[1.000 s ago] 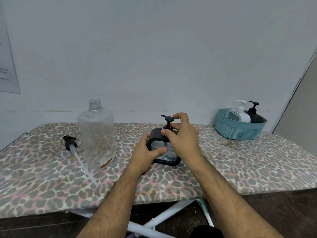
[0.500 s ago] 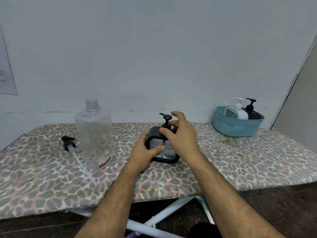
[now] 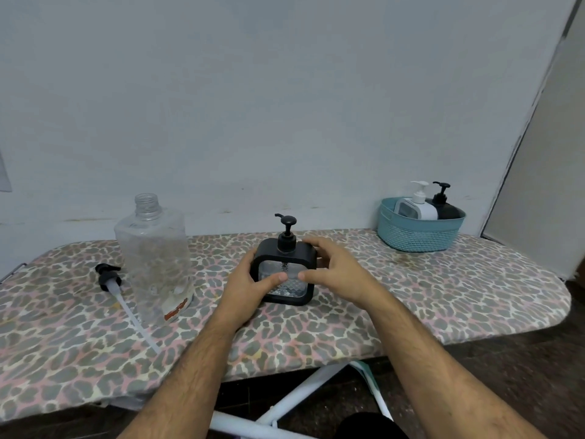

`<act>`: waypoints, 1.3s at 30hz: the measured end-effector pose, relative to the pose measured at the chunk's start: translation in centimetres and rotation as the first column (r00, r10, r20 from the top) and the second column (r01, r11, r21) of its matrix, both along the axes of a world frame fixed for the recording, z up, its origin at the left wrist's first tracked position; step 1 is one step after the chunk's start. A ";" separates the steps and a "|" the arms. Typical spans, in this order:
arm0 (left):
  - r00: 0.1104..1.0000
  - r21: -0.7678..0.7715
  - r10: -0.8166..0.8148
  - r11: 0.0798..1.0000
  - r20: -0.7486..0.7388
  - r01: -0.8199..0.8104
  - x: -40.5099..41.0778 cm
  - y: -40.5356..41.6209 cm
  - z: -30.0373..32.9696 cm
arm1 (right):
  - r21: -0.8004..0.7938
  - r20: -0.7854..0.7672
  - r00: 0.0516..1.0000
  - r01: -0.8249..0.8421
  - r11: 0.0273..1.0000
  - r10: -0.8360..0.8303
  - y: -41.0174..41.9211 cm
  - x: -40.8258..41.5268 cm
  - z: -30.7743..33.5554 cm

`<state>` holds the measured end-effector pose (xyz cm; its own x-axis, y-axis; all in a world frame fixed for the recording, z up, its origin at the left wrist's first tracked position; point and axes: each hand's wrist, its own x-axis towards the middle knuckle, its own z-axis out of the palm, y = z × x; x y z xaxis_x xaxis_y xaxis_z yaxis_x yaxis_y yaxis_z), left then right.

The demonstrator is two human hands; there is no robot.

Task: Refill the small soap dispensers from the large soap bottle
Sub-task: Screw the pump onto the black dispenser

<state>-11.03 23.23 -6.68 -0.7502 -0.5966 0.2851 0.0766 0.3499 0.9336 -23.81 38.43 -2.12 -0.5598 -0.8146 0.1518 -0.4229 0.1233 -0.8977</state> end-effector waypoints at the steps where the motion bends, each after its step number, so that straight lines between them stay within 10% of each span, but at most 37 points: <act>1: 1.000 -0.009 -0.001 1.000 0.000 0.001 0.0 0.0 0.1 | 0.000 0.010 1.000 -0.012 1.000 0.012 0.2 -0.2 0.0; 30: 0.980 -0.048 -0.152 0.986 0.130 0.159 -15.8 7.9 2.7 | -0.245 -0.083 0.824 0.529 0.813 -0.561 8.5 -12.5 3.7; 39: 0.945 -0.280 -0.126 0.936 0.302 0.214 -20.7 8.3 1.4 | -0.312 -0.129 0.677 0.667 0.677 -0.725 7.8 -18.5 6.7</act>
<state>-31.69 31.55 -5.24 -0.9072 -0.3702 0.1999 -0.0841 0.6249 0.7761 -42.31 46.24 4.61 -0.8742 -0.1269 0.4687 -0.4850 0.2780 -0.8292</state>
